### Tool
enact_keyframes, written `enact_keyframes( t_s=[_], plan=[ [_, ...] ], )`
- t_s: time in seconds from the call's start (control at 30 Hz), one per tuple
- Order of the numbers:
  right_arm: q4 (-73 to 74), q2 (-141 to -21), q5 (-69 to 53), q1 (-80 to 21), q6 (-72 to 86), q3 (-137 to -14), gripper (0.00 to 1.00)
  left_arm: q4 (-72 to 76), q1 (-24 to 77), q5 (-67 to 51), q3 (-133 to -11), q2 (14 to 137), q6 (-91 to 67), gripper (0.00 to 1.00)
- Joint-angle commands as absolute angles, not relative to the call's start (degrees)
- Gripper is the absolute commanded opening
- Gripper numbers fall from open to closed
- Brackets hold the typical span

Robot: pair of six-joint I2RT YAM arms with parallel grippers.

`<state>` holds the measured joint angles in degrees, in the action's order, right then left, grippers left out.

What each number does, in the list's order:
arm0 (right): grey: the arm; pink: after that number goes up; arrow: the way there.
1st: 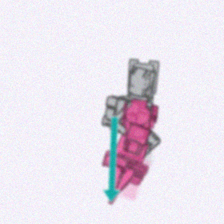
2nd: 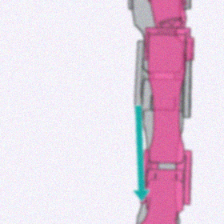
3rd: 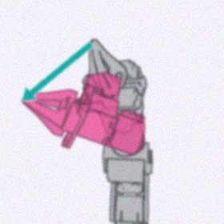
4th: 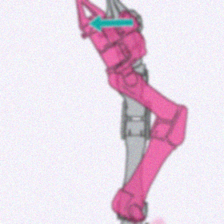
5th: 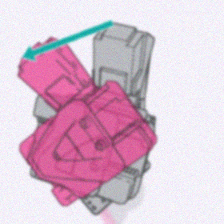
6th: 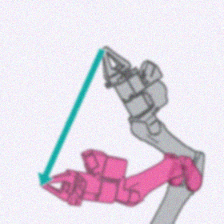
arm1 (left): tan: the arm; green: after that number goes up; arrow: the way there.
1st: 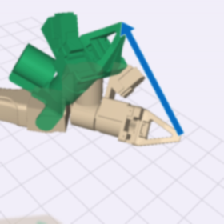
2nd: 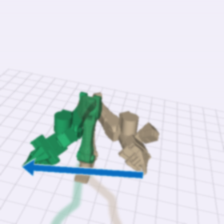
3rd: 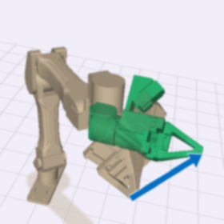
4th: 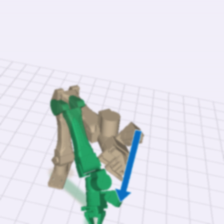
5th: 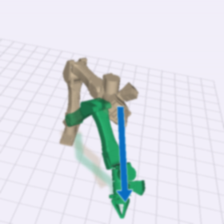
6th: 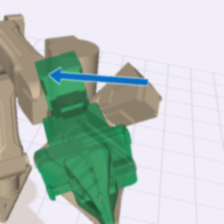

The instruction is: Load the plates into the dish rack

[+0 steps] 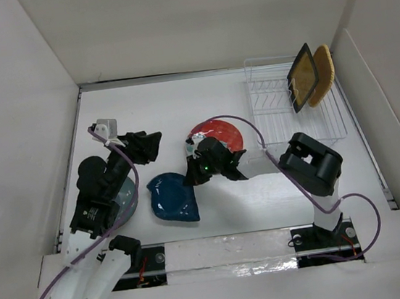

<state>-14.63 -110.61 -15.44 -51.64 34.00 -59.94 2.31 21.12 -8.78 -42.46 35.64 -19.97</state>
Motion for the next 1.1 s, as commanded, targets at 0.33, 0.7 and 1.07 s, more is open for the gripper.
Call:
enact_keyframes(
  t_s=[0.33, 0.7, 1.07],
  plan=[
    [-6.3, -85.0, 1.9, -40.4, 20.6, -69.7, 0.00, 4.3, 20.9, -9.4, -43.6, 31.1, -19.5, 0.53],
    [7.6, -87.2, 37.8, -21.5, -0.5, -92.9, 0.00, 4.3, 23.7, -14.4, -43.9, 27.6, -20.0, 0.56],
    [11.2, -101.6, 53.8, -15.0, -22.7, -112.6, 0.00, 3.2, 27.6, -13.2, -43.6, 24.0, -19.2, 0.59]
  ],
)
